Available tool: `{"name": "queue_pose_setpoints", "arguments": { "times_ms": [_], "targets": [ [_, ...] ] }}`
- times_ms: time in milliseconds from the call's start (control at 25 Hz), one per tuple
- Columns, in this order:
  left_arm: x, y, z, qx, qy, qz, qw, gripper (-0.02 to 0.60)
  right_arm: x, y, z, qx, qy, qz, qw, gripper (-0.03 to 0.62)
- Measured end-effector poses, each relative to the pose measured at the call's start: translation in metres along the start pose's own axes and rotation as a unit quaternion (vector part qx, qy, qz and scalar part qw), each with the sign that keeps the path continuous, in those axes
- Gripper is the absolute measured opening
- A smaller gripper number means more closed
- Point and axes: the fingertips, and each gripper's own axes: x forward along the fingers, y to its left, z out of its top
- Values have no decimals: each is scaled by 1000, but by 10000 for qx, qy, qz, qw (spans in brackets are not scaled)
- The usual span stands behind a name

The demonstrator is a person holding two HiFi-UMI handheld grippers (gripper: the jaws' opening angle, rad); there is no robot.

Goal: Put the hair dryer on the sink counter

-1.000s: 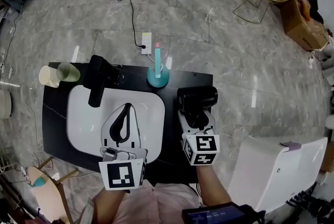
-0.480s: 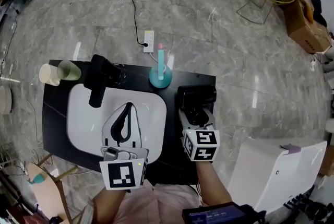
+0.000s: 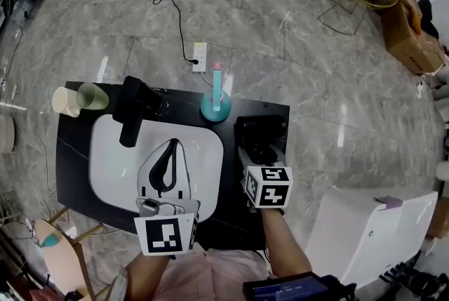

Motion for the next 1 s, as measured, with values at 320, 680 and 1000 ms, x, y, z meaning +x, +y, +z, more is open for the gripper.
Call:
{"name": "queue_pose_setpoints", "arguments": {
  "times_ms": [320,680,1000],
  "targets": [
    [2,-1,1,-250,-14,51,9997,9,10,-3,-9,125,434,-14,9990,249],
    [-3,5,5,-160,-57,90,9998,9,14,4,-10,81,732,9,9973,296],
    [-15,7,13,97,-232,-2,9997,9,-18,8,16,98,298,-29,9995,303]
  ]
}}
